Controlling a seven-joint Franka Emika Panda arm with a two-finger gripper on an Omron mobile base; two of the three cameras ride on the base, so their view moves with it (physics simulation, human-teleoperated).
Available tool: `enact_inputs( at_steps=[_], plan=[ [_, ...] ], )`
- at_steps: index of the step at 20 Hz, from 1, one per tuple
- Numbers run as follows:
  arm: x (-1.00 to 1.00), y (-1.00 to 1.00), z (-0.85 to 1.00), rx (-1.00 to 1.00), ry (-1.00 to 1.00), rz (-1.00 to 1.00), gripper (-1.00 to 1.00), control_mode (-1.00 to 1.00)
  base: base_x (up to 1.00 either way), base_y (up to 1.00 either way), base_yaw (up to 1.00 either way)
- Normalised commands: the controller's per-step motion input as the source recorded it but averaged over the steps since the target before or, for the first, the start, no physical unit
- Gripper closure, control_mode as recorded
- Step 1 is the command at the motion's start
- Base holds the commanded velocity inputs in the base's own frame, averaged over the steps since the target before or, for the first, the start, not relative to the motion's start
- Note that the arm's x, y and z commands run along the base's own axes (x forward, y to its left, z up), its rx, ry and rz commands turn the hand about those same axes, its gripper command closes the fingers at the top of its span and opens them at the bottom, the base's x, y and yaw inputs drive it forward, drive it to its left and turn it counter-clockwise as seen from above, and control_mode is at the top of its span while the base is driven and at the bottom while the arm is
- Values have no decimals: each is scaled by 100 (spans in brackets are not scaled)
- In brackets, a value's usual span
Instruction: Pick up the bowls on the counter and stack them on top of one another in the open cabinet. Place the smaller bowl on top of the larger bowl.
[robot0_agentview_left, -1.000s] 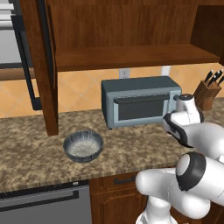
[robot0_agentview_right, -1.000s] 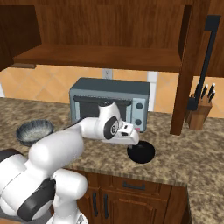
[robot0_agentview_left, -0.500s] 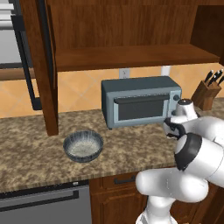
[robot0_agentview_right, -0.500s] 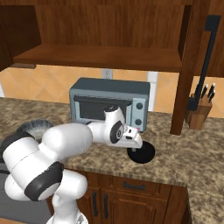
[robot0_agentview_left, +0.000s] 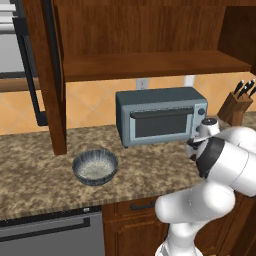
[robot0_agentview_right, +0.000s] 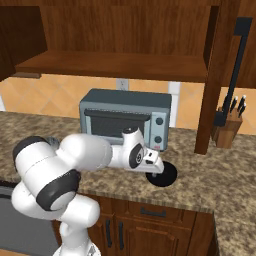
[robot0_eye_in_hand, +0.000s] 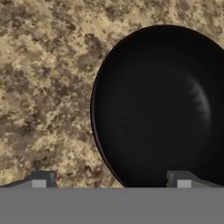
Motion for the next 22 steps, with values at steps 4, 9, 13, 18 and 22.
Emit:
enact_inputs(
  at_steps=[4,9,13,18,22],
  plan=[
    [7,-3,-24,0,0,2,-100,-100,0,0,0],
    [4,-15,-11,0,0,2,-100,-100,0,0,0],
    [0,-23,-4,0,0,3,-100,-100,0,0,0],
    [0,-2,0,0,0,0,100,-100,0,0,0],
    [0,0,0,0,0,0,100,-100,0,0,0]
  ],
)
